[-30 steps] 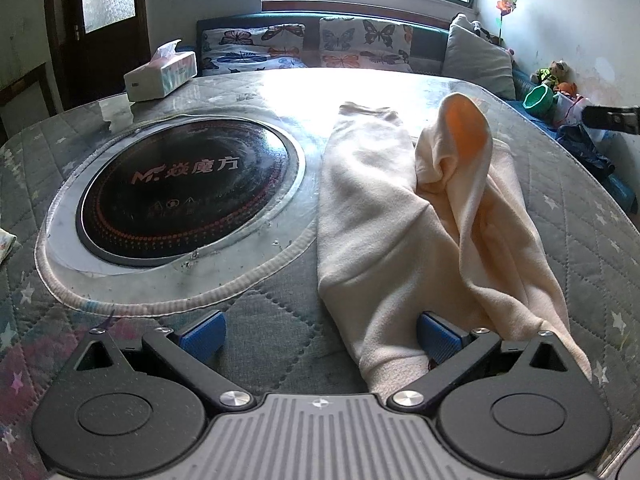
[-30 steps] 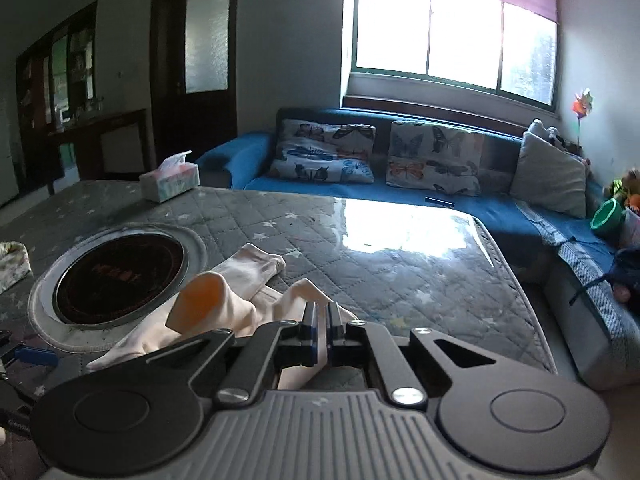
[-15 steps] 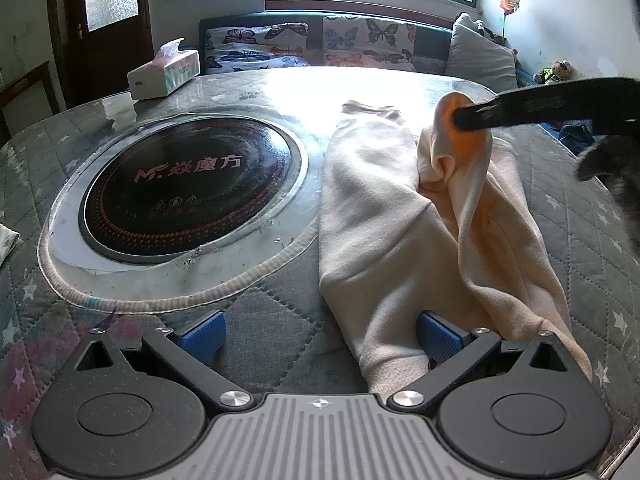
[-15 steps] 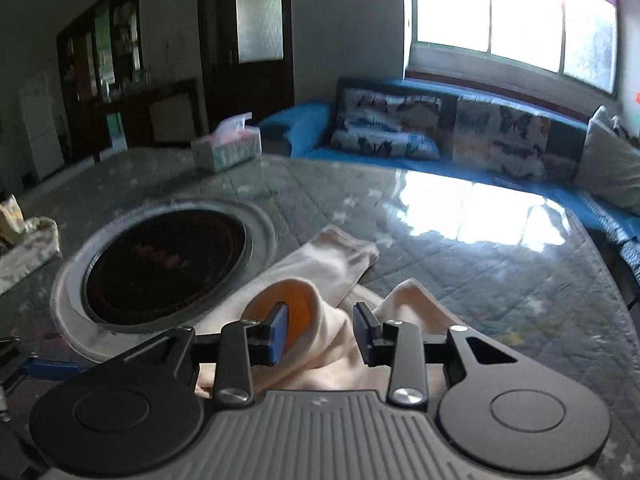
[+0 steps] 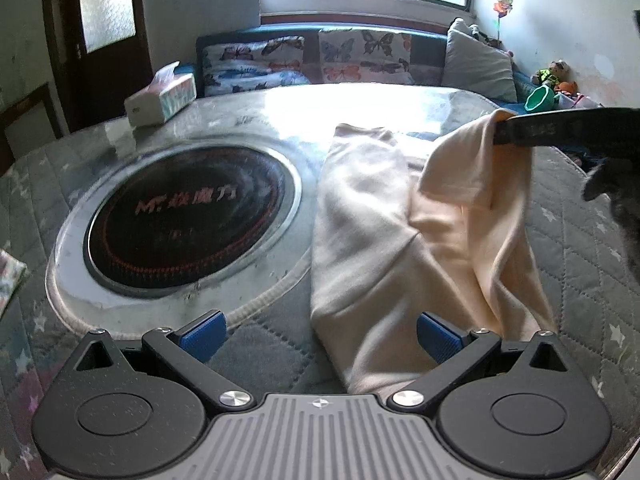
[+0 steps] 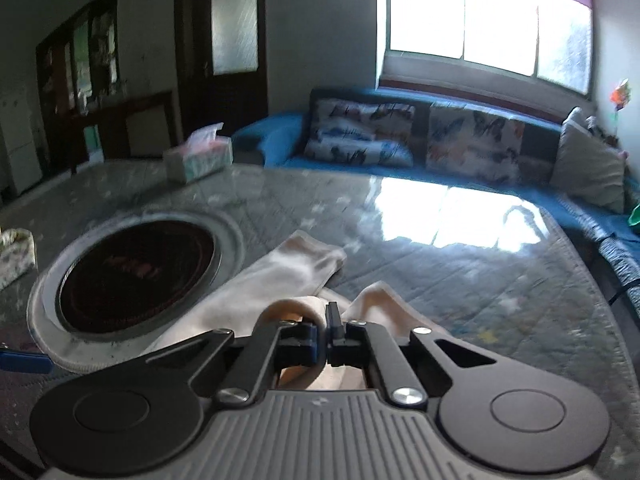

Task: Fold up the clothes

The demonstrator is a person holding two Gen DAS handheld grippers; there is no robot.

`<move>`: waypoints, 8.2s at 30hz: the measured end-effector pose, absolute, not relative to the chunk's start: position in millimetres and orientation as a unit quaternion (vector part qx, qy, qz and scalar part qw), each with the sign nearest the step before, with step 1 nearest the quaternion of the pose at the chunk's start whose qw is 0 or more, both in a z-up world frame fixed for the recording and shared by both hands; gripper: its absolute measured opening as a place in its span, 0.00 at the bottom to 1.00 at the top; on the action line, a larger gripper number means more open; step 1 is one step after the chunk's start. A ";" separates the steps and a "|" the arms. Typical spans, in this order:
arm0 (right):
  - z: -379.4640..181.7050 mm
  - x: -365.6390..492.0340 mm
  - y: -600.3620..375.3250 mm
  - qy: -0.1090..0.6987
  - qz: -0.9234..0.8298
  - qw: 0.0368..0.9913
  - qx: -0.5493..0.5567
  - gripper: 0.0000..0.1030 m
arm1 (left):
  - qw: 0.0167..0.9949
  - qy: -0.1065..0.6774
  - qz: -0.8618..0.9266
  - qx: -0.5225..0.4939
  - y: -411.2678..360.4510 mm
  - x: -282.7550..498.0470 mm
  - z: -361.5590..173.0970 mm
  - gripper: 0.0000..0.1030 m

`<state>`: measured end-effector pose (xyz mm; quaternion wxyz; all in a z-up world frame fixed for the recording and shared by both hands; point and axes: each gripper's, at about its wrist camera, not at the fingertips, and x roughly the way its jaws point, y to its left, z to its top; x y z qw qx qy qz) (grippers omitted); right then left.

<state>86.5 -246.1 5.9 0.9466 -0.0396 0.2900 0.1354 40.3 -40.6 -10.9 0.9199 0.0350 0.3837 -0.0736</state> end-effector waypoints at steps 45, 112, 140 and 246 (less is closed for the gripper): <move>-43.9 -54.8 -410.6 0.324 -0.089 0.934 0.120 0.10 | 0.920 0.361 -0.132 0.068 -67.1 121.7 -27.4 0.23; -48.1 -20.2 -397.9 0.345 -0.066 0.936 0.003 0.37 | 0.939 0.342 -0.003 0.044 -3.4 70.9 -7.6 0.69; -47.5 -16.5 -415.5 0.357 -0.094 0.929 0.031 0.52 | 0.929 0.371 0.016 -0.013 40.5 228.8 -33.8 0.58; -19.1 134.9 -298.7 0.390 0.165 0.906 0.001 0.45 | 0.925 0.374 -0.057 0.035 45.3 159.8 -8.1 0.55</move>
